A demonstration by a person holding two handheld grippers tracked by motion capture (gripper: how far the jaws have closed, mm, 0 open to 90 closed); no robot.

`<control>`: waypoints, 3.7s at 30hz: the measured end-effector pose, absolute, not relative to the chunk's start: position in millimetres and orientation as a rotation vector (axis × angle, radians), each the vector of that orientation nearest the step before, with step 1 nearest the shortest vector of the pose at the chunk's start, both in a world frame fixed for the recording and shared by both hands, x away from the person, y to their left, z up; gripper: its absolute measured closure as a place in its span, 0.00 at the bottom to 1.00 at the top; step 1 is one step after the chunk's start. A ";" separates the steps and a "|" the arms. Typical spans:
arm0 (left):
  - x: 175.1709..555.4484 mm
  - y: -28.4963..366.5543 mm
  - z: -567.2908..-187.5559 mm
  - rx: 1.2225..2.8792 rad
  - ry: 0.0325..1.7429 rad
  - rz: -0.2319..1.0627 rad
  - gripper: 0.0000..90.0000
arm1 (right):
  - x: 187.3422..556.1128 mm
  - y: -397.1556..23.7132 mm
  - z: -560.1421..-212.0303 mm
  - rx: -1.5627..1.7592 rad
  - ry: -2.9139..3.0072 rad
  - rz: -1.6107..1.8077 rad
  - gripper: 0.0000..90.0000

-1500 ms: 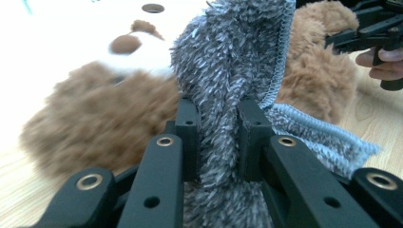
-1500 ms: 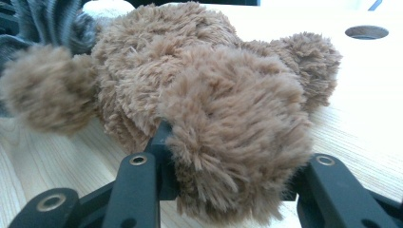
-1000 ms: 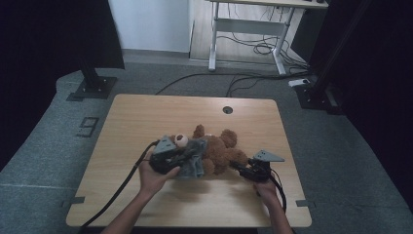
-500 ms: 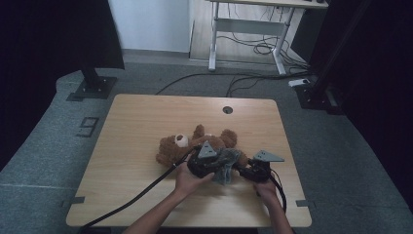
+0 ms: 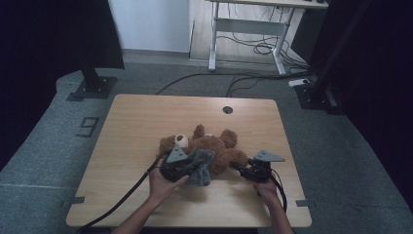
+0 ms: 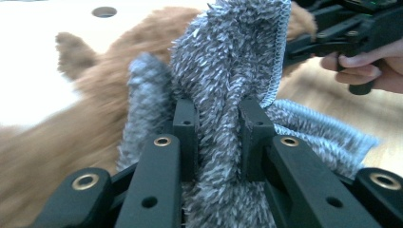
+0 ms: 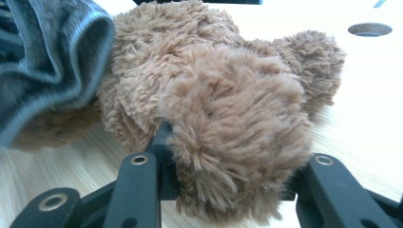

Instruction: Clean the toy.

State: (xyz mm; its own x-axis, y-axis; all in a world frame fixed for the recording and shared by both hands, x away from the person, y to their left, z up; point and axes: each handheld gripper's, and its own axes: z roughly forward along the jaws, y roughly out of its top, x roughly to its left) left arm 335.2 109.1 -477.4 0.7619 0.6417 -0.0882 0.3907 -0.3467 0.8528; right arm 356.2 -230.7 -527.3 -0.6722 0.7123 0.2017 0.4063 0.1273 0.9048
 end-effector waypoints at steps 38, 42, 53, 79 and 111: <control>409.3 160.2 -444.9 1.875 0.954 0.347 0.80 | 358.2 -233.0 -529.3 1.071 2.141 1.559 0.62; 406.3 161.8 -456.0 1.881 0.958 0.318 0.80 | 357.8 -233.1 -528.1 1.064 2.152 1.559 0.57; 387.2 164.7 -474.5 1.884 0.937 0.316 0.83 | 354.7 -241.5 -490.8 1.113 2.055 1.658 0.28; 342.3 176.2 -493.5 1.853 0.899 0.254 0.83 | 371.1 -164.5 -514.5 1.196 2.351 1.424 0.22; 360.7 98.7 -475.0 1.940 0.836 0.382 0.82 | 351.9 -168.3 -529.0 1.028 2.293 1.430 0.52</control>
